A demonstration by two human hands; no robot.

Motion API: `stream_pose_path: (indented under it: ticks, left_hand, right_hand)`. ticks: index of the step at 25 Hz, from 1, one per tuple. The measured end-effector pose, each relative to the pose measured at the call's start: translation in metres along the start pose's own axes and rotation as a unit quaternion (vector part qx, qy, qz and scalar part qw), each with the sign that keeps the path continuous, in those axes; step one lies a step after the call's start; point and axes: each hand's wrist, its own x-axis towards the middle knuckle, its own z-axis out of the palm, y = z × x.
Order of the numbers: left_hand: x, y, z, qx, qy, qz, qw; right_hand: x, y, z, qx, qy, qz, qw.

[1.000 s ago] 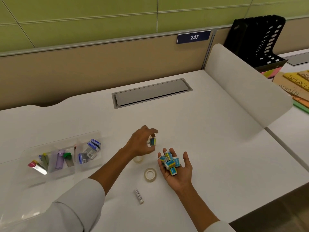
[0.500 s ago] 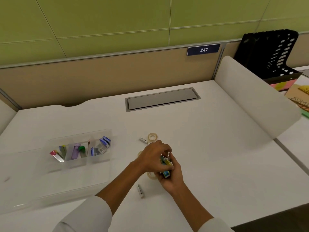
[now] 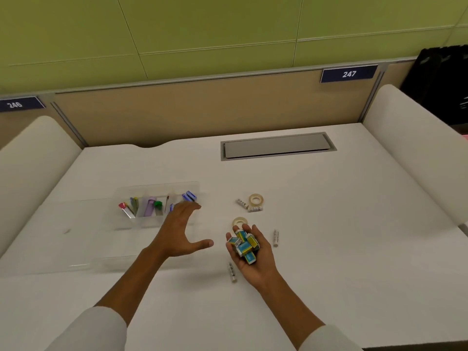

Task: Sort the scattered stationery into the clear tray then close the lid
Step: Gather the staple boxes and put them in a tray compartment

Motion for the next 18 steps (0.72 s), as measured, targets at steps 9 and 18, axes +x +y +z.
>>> stream_pose_path:
  ticks: [9,18]
  left_hand:
    - [-0.047,-0.142,-0.072,0.077,-0.042,-0.084,0.993]
    - [-0.081,-0.204,-0.077,-0.011,-0.013,-0.081,0.997]
  right_hand:
    - [0.047,0.09,0.066,-0.039,-0.013,0.013,0.999]
    - [0.103,0.199,0.126,-0.086,0.005,-0.039,0.996]
